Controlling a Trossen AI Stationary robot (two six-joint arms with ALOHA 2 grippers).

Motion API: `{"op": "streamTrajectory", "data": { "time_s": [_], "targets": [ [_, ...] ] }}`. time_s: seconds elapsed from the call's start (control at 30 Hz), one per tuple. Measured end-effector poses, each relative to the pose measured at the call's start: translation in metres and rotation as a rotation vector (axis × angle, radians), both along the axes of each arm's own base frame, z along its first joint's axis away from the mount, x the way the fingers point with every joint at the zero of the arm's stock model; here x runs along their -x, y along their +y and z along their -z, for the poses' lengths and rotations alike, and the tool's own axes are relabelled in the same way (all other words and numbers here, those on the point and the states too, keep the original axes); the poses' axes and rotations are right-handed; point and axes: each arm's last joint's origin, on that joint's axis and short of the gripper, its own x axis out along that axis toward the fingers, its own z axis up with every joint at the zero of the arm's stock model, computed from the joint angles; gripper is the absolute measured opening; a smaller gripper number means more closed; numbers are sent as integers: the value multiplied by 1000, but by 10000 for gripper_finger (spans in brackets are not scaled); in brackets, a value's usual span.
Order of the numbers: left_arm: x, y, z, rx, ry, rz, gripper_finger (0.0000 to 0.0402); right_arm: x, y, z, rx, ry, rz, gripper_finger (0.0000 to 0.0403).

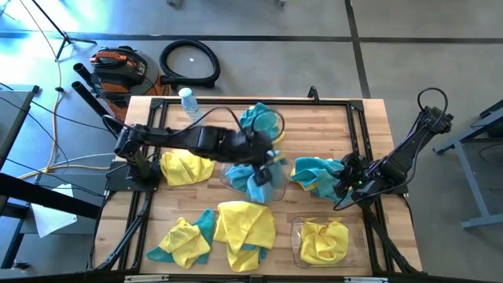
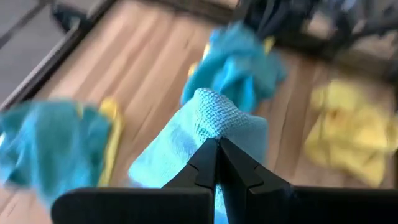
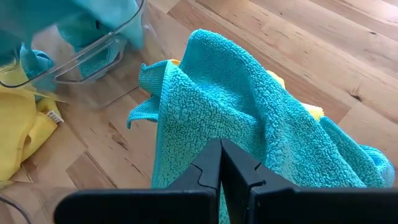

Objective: Sort microfiber towel by color & place in baskets
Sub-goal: Put the blue towel in the top transparent bin

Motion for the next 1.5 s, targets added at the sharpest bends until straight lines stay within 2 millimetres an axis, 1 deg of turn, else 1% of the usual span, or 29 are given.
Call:
{"op": "streamTrajectory", "data": {
  "time_s": [0.1, 0.23, 0.37, 0.5, 0.67, 0.8, 0.9, 1.03, 1.13, 1.33, 1.5],
  "targets": [
    [8, -5, 14, -11, 106, -37, 0, 0, 0, 0, 1, 0, 0, 2],
    [7, -7, 34, 14, 156, -38, 0, 0, 0, 0, 0, 0, 0, 2],
    [-5, -10, 61, 74, 145, 0, 0, 0, 0, 0, 2, 2, 0, 2],
    [-22, -9, 85, 124, 129, 58, 0, 0, 0, 0, 3, 2, 0, 2],
    [-40, 2, 116, 149, 164, 42, 0, 0, 0, 0, 3, 2, 0, 2],
    [-55, 10, 137, 209, 161, 60, 0, 0, 0, 0, 0, 0, 0, 2],
    [-62, 15, 151, 232, 172, 54, 0, 0, 0, 0, 0, -1, 0, 2],
    [-67, 22, 161, 240, 176, 27, 5, 0, 0, 0, 0, -1, 0, 2],
    [-68, 26, 171, 255, 203, 6, 16, 0, 0, 0, 0, -1, 0, 2],
    [-70, 27, 183, 291, 242, 11, 57, 0, 0, 0, 3, 2, 0, 2],
    [-69, 28, 182, 280, 242, 11, 93, 0, 0, 0, 6, 6, 0, 2]
  ]
}}
